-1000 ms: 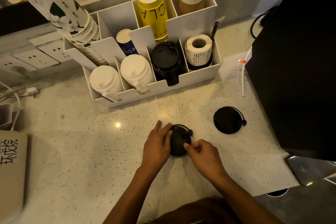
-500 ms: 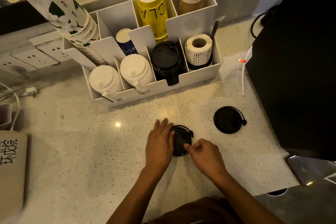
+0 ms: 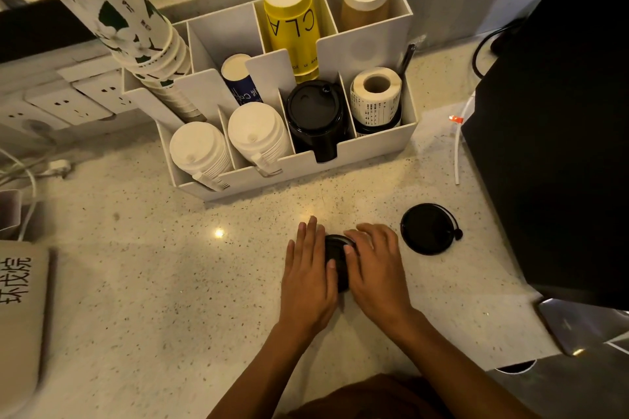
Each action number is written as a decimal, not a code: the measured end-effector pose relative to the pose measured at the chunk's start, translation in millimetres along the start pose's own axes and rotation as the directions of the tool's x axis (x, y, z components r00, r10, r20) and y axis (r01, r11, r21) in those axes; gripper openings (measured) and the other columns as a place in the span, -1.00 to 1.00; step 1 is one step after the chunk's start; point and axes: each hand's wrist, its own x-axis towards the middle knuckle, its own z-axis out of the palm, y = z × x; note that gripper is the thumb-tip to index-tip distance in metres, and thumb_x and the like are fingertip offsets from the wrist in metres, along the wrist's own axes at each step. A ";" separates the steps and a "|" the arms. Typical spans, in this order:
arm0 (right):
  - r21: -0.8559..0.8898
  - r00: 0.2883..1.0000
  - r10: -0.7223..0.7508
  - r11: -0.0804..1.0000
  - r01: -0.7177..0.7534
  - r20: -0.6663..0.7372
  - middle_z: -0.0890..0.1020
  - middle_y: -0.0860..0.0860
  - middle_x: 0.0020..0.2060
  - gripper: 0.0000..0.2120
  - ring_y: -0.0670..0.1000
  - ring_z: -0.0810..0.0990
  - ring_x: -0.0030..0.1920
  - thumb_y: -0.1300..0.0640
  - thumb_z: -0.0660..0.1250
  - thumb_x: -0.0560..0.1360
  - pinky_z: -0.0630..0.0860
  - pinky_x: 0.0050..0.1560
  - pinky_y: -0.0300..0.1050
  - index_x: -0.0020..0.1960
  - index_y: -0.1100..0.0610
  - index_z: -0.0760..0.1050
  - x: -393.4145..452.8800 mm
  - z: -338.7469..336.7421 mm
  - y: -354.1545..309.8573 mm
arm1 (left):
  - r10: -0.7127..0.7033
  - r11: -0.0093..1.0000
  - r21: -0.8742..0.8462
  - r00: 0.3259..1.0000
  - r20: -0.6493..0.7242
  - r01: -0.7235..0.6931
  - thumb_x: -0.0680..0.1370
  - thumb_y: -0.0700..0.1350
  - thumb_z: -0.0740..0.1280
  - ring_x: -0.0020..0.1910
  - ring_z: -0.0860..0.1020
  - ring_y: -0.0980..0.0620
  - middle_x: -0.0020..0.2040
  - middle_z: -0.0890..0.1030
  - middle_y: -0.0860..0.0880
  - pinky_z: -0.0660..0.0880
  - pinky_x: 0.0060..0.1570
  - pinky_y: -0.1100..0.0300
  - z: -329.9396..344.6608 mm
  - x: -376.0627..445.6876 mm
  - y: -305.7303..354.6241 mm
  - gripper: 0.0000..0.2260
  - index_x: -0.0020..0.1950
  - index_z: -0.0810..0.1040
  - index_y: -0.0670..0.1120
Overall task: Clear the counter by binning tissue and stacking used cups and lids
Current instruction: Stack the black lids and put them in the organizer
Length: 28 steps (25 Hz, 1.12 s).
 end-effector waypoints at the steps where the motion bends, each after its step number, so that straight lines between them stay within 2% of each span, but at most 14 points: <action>1: -0.059 0.998 -0.050 0.997 0.052 0.043 0.40 0.04 0.45 -0.58 0.10 0.20 0.51 -0.07 0.00 0.67 0.30 0.46 0.12 0.40 0.02 0.44 5.7 4.8 -0.8 | 0.007 1.000 0.010 1.000 0.001 -0.007 0.68 0.02 -0.07 0.62 -0.13 0.05 0.66 -0.04 -0.03 -0.08 0.58 -0.04 1.8 0.2 -3.5 -0.48 0.63 -0.02 -0.06; 3: -0.123 0.979 -0.129 0.981 0.149 0.157 0.18 0.01 0.59 -0.53 0.10 -0.05 0.60 -0.09 -0.07 0.68 0.04 0.56 0.14 0.52 -0.01 0.30 13.7 15.9 1.0 | 0.012 0.999 0.036 1.000 0.015 -0.012 0.68 0.03 -0.09 0.62 -0.13 0.05 0.66 -0.03 -0.03 -0.05 0.58 -0.05 5.8 1.9 -8.6 -0.49 0.63 -0.02 -0.06; 4: -0.139 0.968 -0.148 0.974 0.179 0.203 0.11 -0.01 0.60 -0.52 0.06 -0.12 0.61 -0.10 -0.11 0.68 -0.02 0.57 0.17 0.55 -0.04 0.22 15.4 20.9 3.7 | 0.008 0.999 0.043 1.000 0.024 -0.009 0.68 0.03 -0.10 0.62 -0.12 0.05 0.65 -0.02 -0.03 -0.03 0.58 -0.06 7.8 3.0 -10.1 -0.49 0.63 0.00 -0.07; 7: -0.180 0.952 -0.163 0.960 0.214 0.260 0.05 -0.01 0.60 -0.48 0.01 -0.13 0.61 -0.11 -0.20 0.67 -0.02 0.55 0.23 0.59 -0.02 0.07 16.8 30.1 12.4 | 0.000 1.000 0.028 1.000 0.021 -0.001 0.68 0.02 -0.10 0.62 -0.04 0.05 0.63 0.10 -0.04 0.03 0.57 -0.08 12.8 5.3 -12.6 -0.50 0.62 0.10 -0.08; 13: -0.206 0.949 -0.162 0.953 0.221 0.272 0.09 0.04 0.60 -0.42 0.04 -0.11 0.61 -0.13 -0.24 0.65 -0.02 0.55 0.26 0.57 0.04 0.18 18.9 32.1 11.5 | -0.011 0.999 0.052 1.000 -0.019 0.012 0.68 0.01 -0.06 0.62 0.05 0.03 0.60 0.22 -0.06 0.01 0.57 -0.04 18.7 4.9 -14.0 -0.51 0.60 0.20 -0.08; 15: -0.212 0.947 -0.170 0.949 0.232 0.274 0.06 0.05 0.61 -0.41 0.04 -0.12 0.61 -0.15 -0.25 0.65 -0.06 0.56 0.24 0.58 0.05 0.15 17.6 31.3 10.7 | -0.017 0.999 0.040 1.000 -0.023 0.018 0.69 0.02 -0.06 0.62 0.05 0.04 0.60 0.22 -0.05 0.04 0.57 -0.05 19.2 4.5 -14.1 -0.52 0.60 0.19 -0.07; 17: -0.176 0.935 -0.219 0.945 0.274 0.280 0.04 0.04 0.60 -0.42 0.03 -0.10 0.61 -0.14 -0.24 0.67 -0.11 0.57 0.14 0.59 0.08 0.08 15.0 30.9 10.3 | -0.019 1.000 0.022 1.000 -0.021 0.020 0.69 0.04 -0.06 0.62 0.04 0.05 0.60 0.22 -0.04 0.06 0.57 -0.06 19.7 3.3 -14.1 -0.52 0.60 0.18 -0.07; 19: -0.116 0.919 -0.263 0.945 0.307 0.295 0.12 0.04 0.59 -0.43 0.01 -0.02 0.60 -0.13 -0.21 0.68 -0.07 0.57 0.07 0.59 0.10 0.08 12.7 31.3 10.5 | -0.015 1.000 0.015 1.000 -0.015 0.015 0.68 0.04 -0.06 0.62 0.03 0.05 0.61 0.19 -0.04 0.04 0.57 -0.06 20.4 2.8 -14.8 -0.50 0.60 0.17 -0.09; 22: -0.112 0.918 -0.267 0.944 0.310 0.294 0.24 0.05 0.56 -0.44 -0.01 0.03 0.59 -0.11 -0.18 0.67 -0.01 0.57 0.09 0.58 0.11 0.15 13.0 32.2 13.3 | -0.009 1.000 0.023 1.000 -0.001 0.009 0.69 0.09 -0.12 0.62 0.00 0.06 0.61 0.18 -0.04 0.03 0.57 -0.07 22.7 2.9 -16.2 -0.48 0.61 0.14 -0.09; 24: -0.108 0.920 -0.271 0.944 0.311 0.282 0.26 0.04 0.56 -0.44 -0.02 0.04 0.59 -0.10 -0.17 0.67 0.01 0.57 0.09 0.57 0.11 0.16 14.7 33.5 12.5 | -0.009 1.000 0.023 1.000 -0.007 0.009 0.70 0.10 -0.14 0.62 -0.01 0.07 0.61 0.20 -0.04 0.02 0.58 -0.06 22.7 3.5 -17.6 -0.48 0.61 0.13 -0.07; 28: -0.086 0.924 -0.271 0.949 0.304 0.270 0.25 0.02 0.56 -0.47 -0.04 0.04 0.59 -0.07 -0.12 0.66 0.05 0.56 0.11 0.57 0.09 0.15 16.1 33.8 12.9 | -0.020 1.000 0.001 1.000 0.003 0.020 0.69 0.04 -0.04 0.62 -0.01 0.08 0.61 0.18 -0.02 -0.01 0.58 -0.03 20.9 6.4 -15.5 -0.52 0.61 0.12 -0.05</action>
